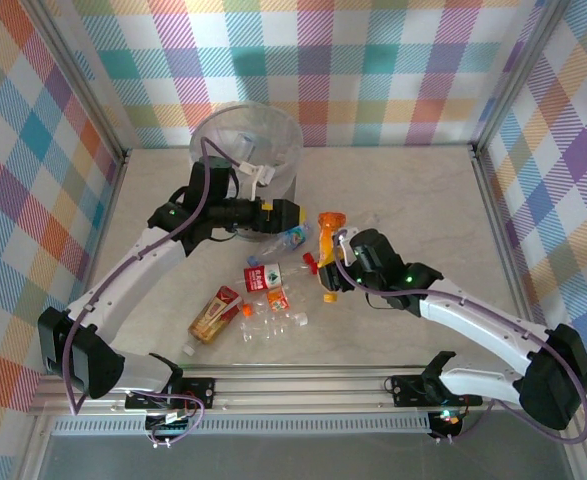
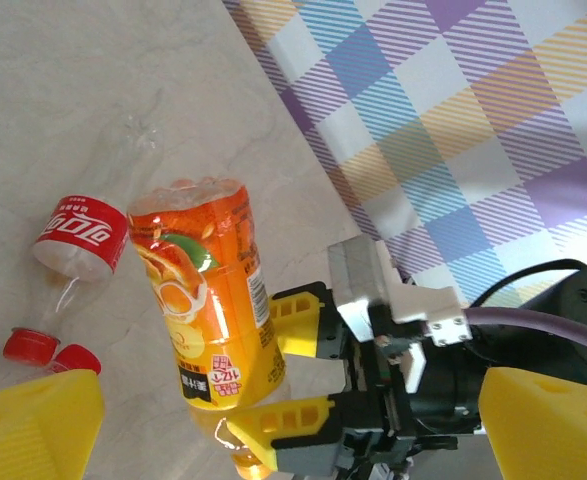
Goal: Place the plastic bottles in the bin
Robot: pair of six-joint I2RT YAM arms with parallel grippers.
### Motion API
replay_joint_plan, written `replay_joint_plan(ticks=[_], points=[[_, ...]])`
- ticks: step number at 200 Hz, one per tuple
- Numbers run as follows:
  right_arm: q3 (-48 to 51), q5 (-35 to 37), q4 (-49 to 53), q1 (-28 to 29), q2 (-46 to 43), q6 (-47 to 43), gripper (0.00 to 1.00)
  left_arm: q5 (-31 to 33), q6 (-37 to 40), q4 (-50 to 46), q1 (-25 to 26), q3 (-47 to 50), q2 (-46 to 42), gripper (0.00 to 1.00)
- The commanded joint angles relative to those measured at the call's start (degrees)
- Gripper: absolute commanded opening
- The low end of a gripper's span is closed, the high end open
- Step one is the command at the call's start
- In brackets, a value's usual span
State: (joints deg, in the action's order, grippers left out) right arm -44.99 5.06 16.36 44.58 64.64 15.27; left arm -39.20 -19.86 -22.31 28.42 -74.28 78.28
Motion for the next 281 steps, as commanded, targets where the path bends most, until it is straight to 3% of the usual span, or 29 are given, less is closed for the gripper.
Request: replay_joint_plan(ticks=[1,92,121,188,260,281], points=[[-3.68,-3.26,-1.22,-0.30,-1.51,-2.43,0.56,1.85,-2.06,0.87,0.80,-1.10,0.33,0.97],[-8.11,-12.44,-3.09,-0.28,-3.64,-2.61,0.57,-1.35,-6.22,5.87,1.46,-2.64,4.79,1.00],[-7.88,-13.56,-3.39,-0.28,-4.26,-2.46,0.57,-2.80,-7.98,10.06,2.31,-2.73,5.73,0.99],[-6.96,-14.11,-3.80,-0.28,-6.00,-1.82,0.58,-2.11,-7.96,9.01,4.09,-3.55,7.91,0.95],[-6.69,-14.20,-4.21,-0.28,-5.84,-1.97,0.58,-2.28,-7.17,6.86,5.23,-5.56,9.36,0.87],[-6.86,-14.19,-3.97,-0.30,-5.46,-2.26,0.58,-2.02,-7.30,6.90,5.41,-5.55,9.43,0.79]])
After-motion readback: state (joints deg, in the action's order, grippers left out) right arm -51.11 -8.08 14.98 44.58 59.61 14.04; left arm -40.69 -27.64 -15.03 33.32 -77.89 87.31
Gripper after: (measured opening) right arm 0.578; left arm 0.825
